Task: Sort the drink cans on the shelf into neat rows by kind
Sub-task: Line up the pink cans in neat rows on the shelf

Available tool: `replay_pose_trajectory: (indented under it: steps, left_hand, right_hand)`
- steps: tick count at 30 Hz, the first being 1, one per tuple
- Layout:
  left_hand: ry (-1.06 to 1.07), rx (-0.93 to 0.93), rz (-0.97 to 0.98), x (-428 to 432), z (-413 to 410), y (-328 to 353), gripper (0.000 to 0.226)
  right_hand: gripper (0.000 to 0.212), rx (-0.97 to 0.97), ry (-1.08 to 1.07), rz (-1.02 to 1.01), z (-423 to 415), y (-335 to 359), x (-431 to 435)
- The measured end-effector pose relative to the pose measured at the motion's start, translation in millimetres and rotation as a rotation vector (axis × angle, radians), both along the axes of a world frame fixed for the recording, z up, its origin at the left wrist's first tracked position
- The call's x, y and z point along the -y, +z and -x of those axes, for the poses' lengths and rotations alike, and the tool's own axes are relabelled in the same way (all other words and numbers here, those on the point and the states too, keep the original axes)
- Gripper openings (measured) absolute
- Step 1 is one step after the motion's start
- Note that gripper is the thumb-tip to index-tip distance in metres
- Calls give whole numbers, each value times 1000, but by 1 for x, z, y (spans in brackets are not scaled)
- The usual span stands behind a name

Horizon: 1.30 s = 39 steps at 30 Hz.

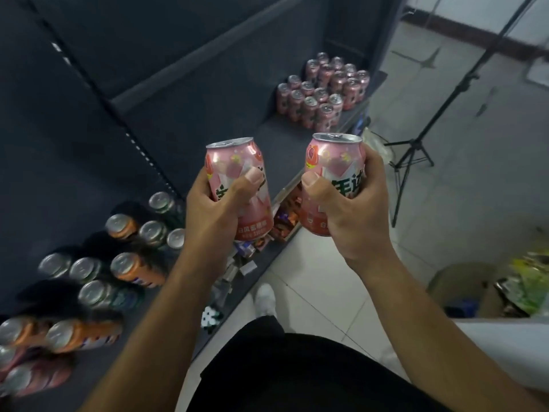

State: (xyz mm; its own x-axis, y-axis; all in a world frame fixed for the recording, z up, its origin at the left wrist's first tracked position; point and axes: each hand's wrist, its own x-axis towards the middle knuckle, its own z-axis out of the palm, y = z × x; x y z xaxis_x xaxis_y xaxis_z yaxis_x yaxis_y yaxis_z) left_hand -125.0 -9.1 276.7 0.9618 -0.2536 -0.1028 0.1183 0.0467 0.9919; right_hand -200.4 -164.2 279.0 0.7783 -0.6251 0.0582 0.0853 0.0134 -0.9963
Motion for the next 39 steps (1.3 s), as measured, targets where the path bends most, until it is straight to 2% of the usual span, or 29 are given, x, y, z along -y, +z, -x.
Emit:
replay_pose_trajectory:
  steps: [3,8,14,17,21,26,31,34,39]
  left_hand:
    - [-35,-78,18,22,-29,-7,53]
    - [-179,-177,41,64,-91,-18,48]
    - [-237,-198,36,105,-169,-26,56]
    - [-167,-198,37,120,-200,-31,58]
    - [-82,-225,60,142,-233,-38,44]
    - [16,-274,87,182,-265,-47,46]
    - [193,-246,125,241,-291,-53,44]
    - [344,-269,136,280,-304,-56,50]
    - [493,-229,106,320,-322,-60,28]
  right_hand:
    - [55,-21,-29,-59,-23,-5,21]
    - [73,-113,-50,-173,-83,-9,54]
    - [60,-162,-58,-249,-159,-10,92]
    - [40,-195,-61,-215,-186,-12,108]
    - [39,-244,-80,-155,-226,-18,134]
    - [28,-270,-5,-107,-274,-29,177]
    - [28,-269,134,-128,-324,-36,232]
    - [30,-271,261,-112,-350,-33,268]
    - [28,-273,400,-114,-390,-34,312]
